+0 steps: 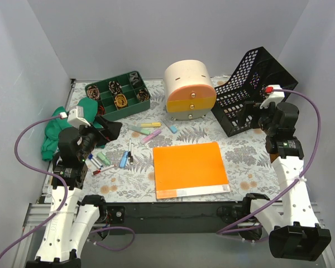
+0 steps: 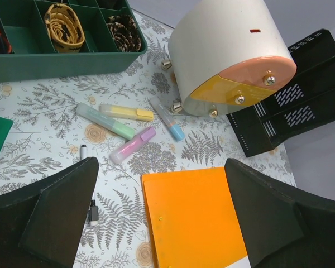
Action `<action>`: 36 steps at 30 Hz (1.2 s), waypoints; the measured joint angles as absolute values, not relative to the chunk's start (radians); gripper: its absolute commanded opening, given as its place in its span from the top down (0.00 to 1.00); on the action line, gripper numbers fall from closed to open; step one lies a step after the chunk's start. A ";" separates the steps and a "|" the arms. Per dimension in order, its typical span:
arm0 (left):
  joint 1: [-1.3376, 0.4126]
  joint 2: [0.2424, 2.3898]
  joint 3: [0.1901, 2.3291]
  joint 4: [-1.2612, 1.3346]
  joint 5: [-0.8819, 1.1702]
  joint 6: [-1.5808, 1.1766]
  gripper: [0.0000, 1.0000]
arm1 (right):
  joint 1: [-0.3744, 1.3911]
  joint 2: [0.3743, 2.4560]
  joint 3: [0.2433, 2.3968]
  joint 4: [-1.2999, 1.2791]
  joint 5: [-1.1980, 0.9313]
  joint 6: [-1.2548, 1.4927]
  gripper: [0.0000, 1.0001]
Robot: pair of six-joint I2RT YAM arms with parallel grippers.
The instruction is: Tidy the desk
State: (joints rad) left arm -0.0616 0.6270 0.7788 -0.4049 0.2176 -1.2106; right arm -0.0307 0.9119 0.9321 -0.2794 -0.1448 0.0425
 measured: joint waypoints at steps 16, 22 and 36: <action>-0.062 0.601 0.753 -0.436 0.252 -1.223 0.02 | 0.166 1.020 0.974 -0.327 -0.637 -0.242 0.03; -0.062 0.595 0.719 -0.434 0.256 -1.239 0.02 | 0.242 1.117 1.086 -0.313 -0.546 -0.093 0.03; -0.062 0.560 0.699 -0.437 0.263 -1.261 0.02 | 0.406 1.431 1.302 -0.322 -0.030 0.414 0.27</action>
State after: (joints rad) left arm -0.0616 0.5598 0.6994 -0.4366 0.2630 -1.2610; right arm 0.4061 1.4307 1.3022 -0.3218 -0.0299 0.4137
